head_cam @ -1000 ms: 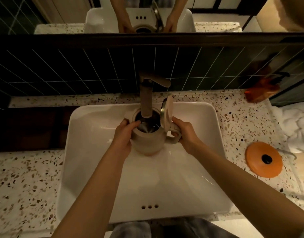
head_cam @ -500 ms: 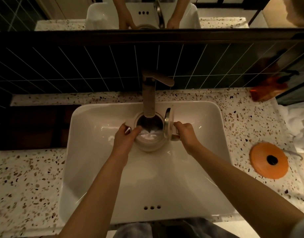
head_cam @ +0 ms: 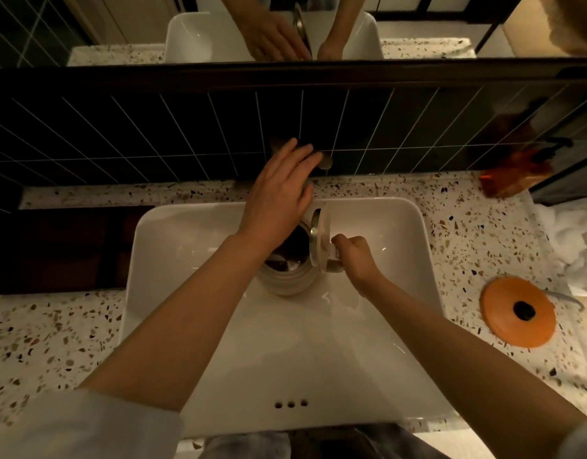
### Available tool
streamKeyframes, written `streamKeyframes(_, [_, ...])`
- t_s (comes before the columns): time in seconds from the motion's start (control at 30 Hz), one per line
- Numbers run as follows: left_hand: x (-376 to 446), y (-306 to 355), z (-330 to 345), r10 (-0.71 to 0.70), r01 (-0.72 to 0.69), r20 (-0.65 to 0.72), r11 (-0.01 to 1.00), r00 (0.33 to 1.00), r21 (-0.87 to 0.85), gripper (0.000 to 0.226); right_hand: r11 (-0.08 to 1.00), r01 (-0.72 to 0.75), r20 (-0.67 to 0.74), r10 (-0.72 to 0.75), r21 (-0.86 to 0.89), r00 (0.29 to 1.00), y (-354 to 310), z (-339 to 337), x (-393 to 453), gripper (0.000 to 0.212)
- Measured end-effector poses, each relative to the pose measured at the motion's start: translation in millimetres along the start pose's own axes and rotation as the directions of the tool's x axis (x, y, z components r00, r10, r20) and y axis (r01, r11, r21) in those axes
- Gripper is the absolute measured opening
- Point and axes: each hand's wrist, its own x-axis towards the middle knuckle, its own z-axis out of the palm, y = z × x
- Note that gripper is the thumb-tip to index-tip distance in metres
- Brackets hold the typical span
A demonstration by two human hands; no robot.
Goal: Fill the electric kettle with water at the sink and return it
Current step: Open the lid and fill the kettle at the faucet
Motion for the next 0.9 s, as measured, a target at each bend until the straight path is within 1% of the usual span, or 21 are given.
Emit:
streamKeyframes(0.1, [18,-5,9,0.047,-0.057,0.081,0.991,0.996,0.124,0.050,1.000,-0.002,-0.011,0.002,-0.013,1.000,-1,0,1,0.044])
streamKeyframes(0.2, [27,-9,18,0.057,-0.073,0.080,0.975,0.995,0.209,0.049,0.999,-0.004,-0.031,0.003,-0.045,1.000,0,0,4,0.045])
streamKeyframes(0.27, [31,-9,22,0.051,-0.060,0.045,0.973,0.998,0.224,0.044,0.997,-0.004,-0.049,0.000,-0.071,0.999,1,0,7,0.042])
streamKeyframes(0.37, [36,-5,25,-0.010,0.009,0.004,0.979,1.000,0.206,0.039,0.996,-0.026,-0.060,0.021,-0.084,0.998,2,0,11,0.035])
streamKeyframes(0.5, [39,-2,27,-0.026,0.021,0.023,0.977,0.999,0.210,0.039,0.995,-0.035,-0.052,0.030,-0.095,0.998,2,0,13,0.034])
streamKeyframes(0.57, [41,-2,22,-0.083,0.081,0.008,0.987,0.997,0.141,0.041,0.995,-0.027,-0.043,0.023,-0.092,0.999,2,-1,12,0.037])
streamKeyframes(0.63, [44,-4,16,-0.157,0.158,-0.030,0.987,0.987,0.030,0.043,0.996,-0.025,-0.042,0.021,-0.091,0.999,1,-1,12,0.040])
streamKeyframes(0.77, [44,-4,8,-0.214,0.211,-0.011,0.971,0.977,-0.113,0.045,0.995,-0.021,-0.051,0.016,-0.093,0.999,-1,-1,10,0.043])
streamKeyframes(0.83, [40,-2,3,-0.272,0.263,-0.012,0.939,0.962,-0.222,0.049,0.995,-0.015,-0.052,0.010,-0.097,0.999,-1,0,9,0.044])
streamKeyframes(0.9, [28,-1,-2,-0.361,0.329,-0.045,0.887,0.931,-0.323,0.050,0.996,-0.006,-0.044,0.002,-0.088,0.999,-2,0,9,0.044])
